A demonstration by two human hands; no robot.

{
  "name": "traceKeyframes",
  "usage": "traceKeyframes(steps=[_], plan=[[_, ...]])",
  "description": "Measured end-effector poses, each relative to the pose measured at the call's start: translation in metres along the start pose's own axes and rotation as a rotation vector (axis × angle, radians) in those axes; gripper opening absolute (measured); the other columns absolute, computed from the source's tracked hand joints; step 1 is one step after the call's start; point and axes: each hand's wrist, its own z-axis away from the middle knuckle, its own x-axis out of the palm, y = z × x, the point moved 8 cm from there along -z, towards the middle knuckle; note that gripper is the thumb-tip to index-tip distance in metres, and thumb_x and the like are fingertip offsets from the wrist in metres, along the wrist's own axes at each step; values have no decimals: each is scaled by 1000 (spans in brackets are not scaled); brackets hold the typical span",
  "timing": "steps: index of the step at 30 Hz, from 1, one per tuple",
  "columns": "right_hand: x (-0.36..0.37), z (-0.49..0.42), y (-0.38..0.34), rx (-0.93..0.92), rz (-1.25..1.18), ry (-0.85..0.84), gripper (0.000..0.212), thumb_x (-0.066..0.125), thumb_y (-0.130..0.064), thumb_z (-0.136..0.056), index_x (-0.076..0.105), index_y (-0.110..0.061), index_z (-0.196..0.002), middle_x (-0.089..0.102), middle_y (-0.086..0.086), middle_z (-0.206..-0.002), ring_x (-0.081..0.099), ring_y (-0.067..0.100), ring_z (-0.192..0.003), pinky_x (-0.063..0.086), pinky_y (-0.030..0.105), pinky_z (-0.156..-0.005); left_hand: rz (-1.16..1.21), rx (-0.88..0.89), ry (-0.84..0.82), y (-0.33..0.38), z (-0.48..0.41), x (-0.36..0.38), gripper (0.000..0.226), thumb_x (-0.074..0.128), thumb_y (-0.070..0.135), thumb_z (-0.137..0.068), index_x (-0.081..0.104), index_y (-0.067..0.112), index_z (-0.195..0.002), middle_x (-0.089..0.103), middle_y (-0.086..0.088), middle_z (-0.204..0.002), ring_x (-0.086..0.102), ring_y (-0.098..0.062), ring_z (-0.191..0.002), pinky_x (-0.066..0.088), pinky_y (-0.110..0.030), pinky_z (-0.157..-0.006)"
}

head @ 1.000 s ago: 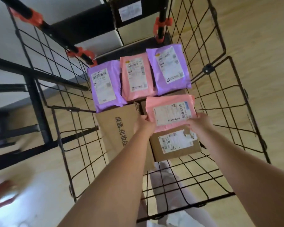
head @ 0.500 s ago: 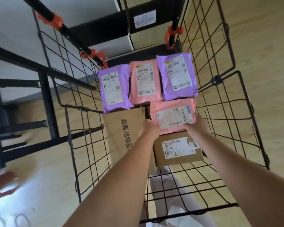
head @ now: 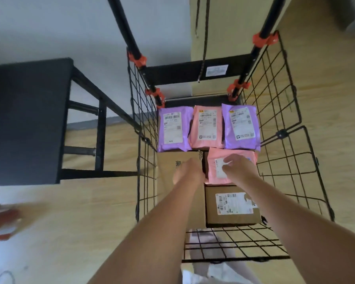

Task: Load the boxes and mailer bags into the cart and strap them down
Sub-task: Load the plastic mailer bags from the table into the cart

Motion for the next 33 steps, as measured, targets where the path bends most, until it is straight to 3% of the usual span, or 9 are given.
traceKeyframes(steps=[3,8,12,16,19,23,29,33], plan=[[1,21,-43,-101,148,21,30,52,-19,-91,64,-23,-119,66,1,-119,60,24,-105,49,34,-86,-107,36,80,-8,15,-37,39,55,16,-92,52,20,-131,57,-4,-124,59,-24,-108,48,-31,-78],[6,64,-118,-258,343,132,18,49,-13,-90,63,-18,-101,67,2,-96,60,23,-85,43,28,-62,-272,249,239,-13,47,-107,40,57,12,-88,53,19,-127,53,-7,-122,55,-27,-111,41,-34,-72],[15,99,-183,-375,444,188,25,49,-15,-93,61,-19,-115,66,3,-106,58,23,-93,45,30,-71,-156,302,358,-46,76,-162,26,58,14,-89,58,20,-115,58,-4,-107,58,-23,-95,52,-35,-76],[38,139,-238,-449,462,285,21,53,-20,-96,60,-20,-116,66,2,-100,60,20,-87,43,29,-66,2,340,498,-98,104,-213,27,63,12,-87,61,22,-112,62,1,-106,61,-18,-92,50,-30,-73],[69,167,-272,-505,470,314,10,55,-21,-96,61,-19,-103,62,-3,-89,60,17,-82,49,31,-67,20,298,488,-150,115,-239,32,58,8,-88,57,19,-118,61,-1,-109,59,-19,-91,48,-31,-71],[117,199,-311,-572,507,271,16,52,-20,-95,62,-22,-107,65,-1,-102,63,22,-96,54,39,-83,41,194,460,-227,124,-259,43,51,4,-87,53,20,-127,57,-4,-119,57,-25,-104,48,-35,-75],[196,240,-364,-625,591,247,18,49,-24,-96,63,-29,-107,66,-4,-107,61,21,-95,45,28,-68,98,110,498,-339,142,-289,35,52,13,-90,53,19,-125,54,-5,-124,54,-27,-112,49,-38,-85],[240,265,-401,-663,583,236,21,52,-27,-97,62,-32,-115,66,-8,-112,53,15,-82,35,23,-53,147,50,547,-406,154,-314,38,52,10,-91,54,19,-128,56,-3,-126,56,-25,-113,51,-37,-89]])
